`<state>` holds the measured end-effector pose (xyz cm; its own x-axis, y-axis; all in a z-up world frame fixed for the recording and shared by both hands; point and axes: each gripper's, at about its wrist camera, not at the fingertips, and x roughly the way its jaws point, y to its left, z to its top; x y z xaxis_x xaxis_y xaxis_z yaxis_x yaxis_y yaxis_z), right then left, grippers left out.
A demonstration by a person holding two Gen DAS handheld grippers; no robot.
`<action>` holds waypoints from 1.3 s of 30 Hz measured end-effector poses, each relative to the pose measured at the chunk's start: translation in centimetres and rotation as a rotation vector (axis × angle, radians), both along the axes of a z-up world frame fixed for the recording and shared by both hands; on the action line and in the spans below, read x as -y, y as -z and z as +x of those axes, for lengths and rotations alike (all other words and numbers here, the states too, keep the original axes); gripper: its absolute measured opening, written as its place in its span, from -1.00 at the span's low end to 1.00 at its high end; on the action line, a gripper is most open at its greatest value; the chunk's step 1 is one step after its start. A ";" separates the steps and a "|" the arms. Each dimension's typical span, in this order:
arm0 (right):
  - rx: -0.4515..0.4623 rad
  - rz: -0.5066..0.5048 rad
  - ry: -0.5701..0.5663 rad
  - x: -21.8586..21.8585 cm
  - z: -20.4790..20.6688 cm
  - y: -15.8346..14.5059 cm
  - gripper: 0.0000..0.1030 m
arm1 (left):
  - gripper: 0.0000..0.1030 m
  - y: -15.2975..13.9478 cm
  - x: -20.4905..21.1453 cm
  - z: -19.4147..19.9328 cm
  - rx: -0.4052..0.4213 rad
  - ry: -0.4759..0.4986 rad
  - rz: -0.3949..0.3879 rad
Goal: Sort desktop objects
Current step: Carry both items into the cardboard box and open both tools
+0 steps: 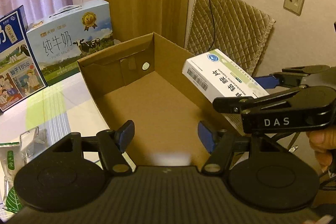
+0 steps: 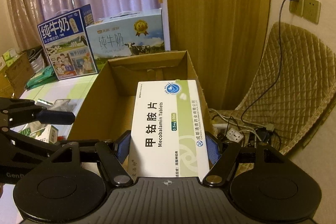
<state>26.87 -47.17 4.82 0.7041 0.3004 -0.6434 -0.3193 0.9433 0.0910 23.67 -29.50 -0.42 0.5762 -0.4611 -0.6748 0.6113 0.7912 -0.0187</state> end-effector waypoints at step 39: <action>-0.022 0.103 -0.062 -4.7 -10.5 -2.5 0.72 | 0.75 -1.3 -16.4 -9.9 -0.011 -0.228 -0.030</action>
<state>16.38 -42.44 7.31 0.6685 0.4081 -0.6217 -0.3732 0.9072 0.1941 13.76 -13.09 0.85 0.6607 -0.3401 -0.6692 0.4166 0.9077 -0.0500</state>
